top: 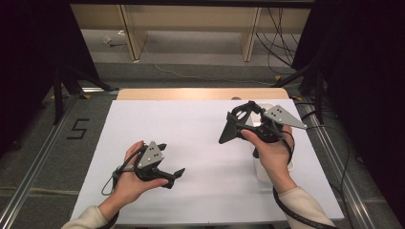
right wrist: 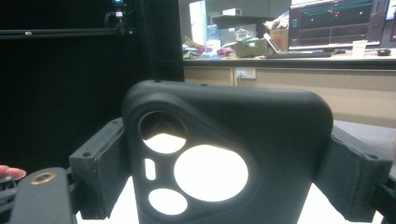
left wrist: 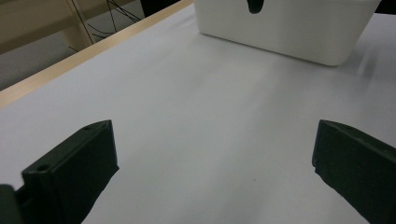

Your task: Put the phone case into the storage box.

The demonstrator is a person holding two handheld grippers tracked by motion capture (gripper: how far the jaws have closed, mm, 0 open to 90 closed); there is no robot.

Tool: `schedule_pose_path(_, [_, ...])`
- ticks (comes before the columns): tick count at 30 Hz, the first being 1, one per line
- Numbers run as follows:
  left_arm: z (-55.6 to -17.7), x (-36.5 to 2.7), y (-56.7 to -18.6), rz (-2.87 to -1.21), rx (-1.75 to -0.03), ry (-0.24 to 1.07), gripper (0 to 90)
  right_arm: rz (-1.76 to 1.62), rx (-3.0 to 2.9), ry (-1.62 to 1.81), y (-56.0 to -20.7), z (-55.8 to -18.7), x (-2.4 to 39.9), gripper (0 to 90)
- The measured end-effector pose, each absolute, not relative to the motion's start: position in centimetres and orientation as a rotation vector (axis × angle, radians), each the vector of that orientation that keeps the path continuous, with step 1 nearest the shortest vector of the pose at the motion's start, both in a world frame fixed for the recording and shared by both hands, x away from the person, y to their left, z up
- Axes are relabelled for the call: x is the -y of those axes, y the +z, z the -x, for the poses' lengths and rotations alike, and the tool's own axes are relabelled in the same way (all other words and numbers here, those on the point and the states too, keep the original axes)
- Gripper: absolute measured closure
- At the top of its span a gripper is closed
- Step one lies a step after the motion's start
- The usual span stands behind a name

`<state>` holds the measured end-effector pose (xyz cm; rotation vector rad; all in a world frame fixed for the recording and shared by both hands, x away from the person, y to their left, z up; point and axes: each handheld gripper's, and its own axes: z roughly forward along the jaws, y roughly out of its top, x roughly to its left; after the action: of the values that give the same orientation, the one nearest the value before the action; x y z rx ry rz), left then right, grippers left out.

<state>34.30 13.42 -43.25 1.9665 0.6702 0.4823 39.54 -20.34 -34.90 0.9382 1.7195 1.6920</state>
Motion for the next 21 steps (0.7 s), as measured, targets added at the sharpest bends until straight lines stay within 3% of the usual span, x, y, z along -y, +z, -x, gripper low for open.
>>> schedule_pose_path(21, [-34.4, -13.7, -43.3, -1.961, -0.674, 0.484, 0.0, -0.974, -1.661, 1.677, -34.4, -39.9, 22.1, 15.2])
